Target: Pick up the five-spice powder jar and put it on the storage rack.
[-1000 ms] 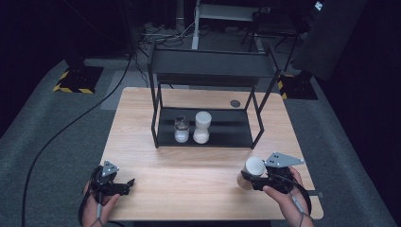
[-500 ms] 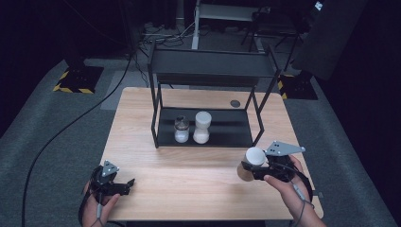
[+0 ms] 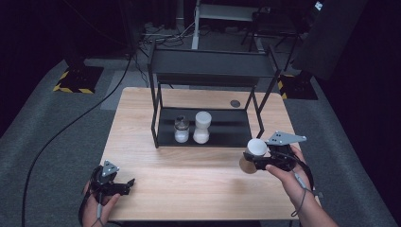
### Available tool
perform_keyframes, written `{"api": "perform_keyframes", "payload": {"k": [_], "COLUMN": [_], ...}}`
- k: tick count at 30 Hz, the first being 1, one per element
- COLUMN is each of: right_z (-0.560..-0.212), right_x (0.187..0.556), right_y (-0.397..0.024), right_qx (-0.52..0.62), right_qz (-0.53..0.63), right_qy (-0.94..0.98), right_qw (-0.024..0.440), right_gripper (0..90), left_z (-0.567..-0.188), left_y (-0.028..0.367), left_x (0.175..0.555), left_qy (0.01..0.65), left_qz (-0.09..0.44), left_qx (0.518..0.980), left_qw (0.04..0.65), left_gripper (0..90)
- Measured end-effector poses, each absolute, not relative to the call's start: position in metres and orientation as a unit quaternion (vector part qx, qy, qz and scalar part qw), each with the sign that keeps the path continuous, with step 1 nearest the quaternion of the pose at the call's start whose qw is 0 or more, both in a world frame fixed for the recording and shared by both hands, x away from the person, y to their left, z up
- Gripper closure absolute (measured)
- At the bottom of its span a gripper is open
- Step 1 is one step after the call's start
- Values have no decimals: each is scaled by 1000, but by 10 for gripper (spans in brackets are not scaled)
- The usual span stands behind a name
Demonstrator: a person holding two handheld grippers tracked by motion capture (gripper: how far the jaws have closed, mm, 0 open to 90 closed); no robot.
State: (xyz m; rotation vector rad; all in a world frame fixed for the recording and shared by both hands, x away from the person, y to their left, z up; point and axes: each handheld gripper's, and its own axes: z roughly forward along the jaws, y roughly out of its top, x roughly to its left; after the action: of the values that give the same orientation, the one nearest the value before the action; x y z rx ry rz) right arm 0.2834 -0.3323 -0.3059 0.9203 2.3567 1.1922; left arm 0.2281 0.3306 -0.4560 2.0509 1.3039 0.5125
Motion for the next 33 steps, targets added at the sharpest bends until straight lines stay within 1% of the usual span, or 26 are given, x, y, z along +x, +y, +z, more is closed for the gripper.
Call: {"api": "perform_keyframes", "payload": {"k": [33], "right_z": [-293], "right_x": [350], "right_y": [-311], "right_qx": [316], "right_qz": [416], "right_qy": [832], "right_qw": [183], "right_gripper": [332], "left_z": [-456], "left_y": [331], "left_x": [229], "left_qy": [495], "left_qz": [194], "left_qx": [783], "left_qw": [323], "left_gripper": [14]}}
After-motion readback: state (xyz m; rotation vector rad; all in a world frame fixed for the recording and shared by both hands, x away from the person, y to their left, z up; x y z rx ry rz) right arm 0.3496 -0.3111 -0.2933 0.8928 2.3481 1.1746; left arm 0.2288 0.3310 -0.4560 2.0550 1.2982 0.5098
